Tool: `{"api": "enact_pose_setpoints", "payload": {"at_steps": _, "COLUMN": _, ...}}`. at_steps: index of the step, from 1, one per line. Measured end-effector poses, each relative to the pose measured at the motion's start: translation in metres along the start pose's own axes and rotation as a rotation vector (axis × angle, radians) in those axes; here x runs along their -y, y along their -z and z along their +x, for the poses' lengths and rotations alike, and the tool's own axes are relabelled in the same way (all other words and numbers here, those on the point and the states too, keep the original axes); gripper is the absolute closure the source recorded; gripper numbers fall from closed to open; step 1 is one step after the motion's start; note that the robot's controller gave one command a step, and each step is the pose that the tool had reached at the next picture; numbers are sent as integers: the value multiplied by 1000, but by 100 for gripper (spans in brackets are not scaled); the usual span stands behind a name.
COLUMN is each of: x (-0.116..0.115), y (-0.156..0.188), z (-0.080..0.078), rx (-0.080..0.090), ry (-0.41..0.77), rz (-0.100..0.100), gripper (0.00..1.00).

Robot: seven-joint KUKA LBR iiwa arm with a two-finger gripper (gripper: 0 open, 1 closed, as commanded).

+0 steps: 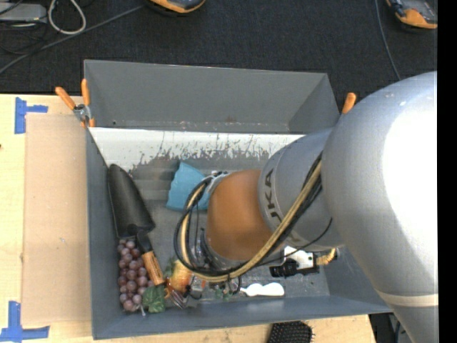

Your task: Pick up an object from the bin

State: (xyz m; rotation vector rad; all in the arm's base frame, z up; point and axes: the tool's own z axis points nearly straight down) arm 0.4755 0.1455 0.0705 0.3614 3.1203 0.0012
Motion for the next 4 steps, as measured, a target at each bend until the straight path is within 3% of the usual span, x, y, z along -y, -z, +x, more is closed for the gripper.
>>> {"api": "enact_pose_setpoints", "payload": {"at_steps": 1, "x": 0, "y": 0, "z": 0, "rx": 0, "ry": -1, "rz": 0, "gripper": 100}}
{"api": "enact_pose_setpoints", "payload": {"at_steps": 2, "x": 1, "y": 22, "z": 2, "rx": -8, "ry": -1, "rz": 4, "gripper": 100}}
{"api": "enact_pose_setpoints", "payload": {"at_steps": 4, "x": 0, "y": 56, "z": 0, "rx": -2, "ry": -3, "rz": 0, "gripper": 100}}
